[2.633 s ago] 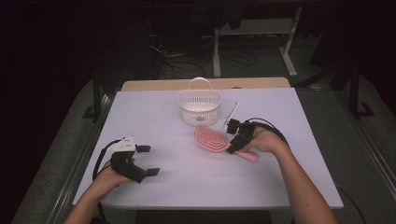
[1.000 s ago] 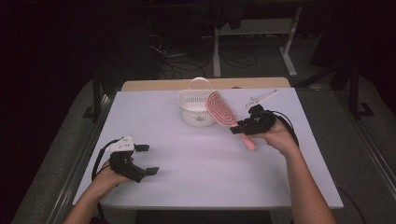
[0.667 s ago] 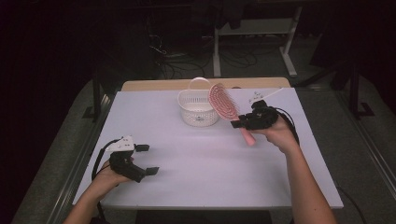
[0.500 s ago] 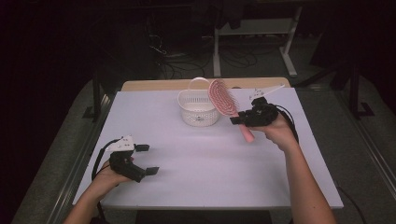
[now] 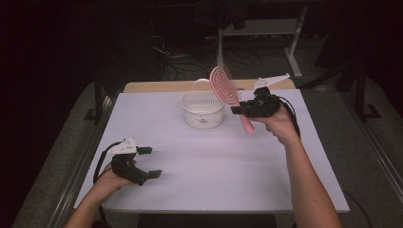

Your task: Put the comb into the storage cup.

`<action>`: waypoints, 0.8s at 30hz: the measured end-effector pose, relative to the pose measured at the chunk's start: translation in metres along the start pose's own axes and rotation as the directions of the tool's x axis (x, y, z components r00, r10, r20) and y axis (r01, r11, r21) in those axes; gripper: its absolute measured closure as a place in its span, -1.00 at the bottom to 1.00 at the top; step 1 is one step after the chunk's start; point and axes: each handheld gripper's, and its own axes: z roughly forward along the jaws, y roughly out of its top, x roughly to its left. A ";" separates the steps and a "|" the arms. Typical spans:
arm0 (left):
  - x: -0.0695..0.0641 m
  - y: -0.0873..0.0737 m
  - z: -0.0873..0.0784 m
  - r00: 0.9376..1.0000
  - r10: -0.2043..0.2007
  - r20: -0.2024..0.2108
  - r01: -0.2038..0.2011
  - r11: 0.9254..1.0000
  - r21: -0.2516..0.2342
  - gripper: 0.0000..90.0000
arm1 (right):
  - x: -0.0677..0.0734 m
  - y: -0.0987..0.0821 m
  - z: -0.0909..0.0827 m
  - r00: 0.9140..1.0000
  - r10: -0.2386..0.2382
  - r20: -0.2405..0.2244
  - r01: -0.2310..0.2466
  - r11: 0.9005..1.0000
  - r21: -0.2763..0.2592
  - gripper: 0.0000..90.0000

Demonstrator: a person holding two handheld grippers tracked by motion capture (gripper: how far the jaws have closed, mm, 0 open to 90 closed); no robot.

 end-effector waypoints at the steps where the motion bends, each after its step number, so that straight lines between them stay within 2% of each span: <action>1: 0.000 0.000 0.000 1.000 0.000 0.000 0.000 1.000 0.000 -1.00 | 0.000 0.002 0.000 1.000 -0.001 0.005 0.001 1.000 -0.002 0.53; 14: 0.000 0.000 -0.001 1.000 0.001 0.002 -0.001 1.000 -0.004 -1.00 | -0.004 0.034 0.010 0.999 0.003 0.053 0.000 0.998 -0.062 0.53; 24: 0.000 0.001 -0.002 1.000 0.001 0.002 -0.001 1.000 -0.008 -1.00 | -0.005 0.052 0.022 0.997 -0.020 0.076 0.027 0.995 -0.099 0.53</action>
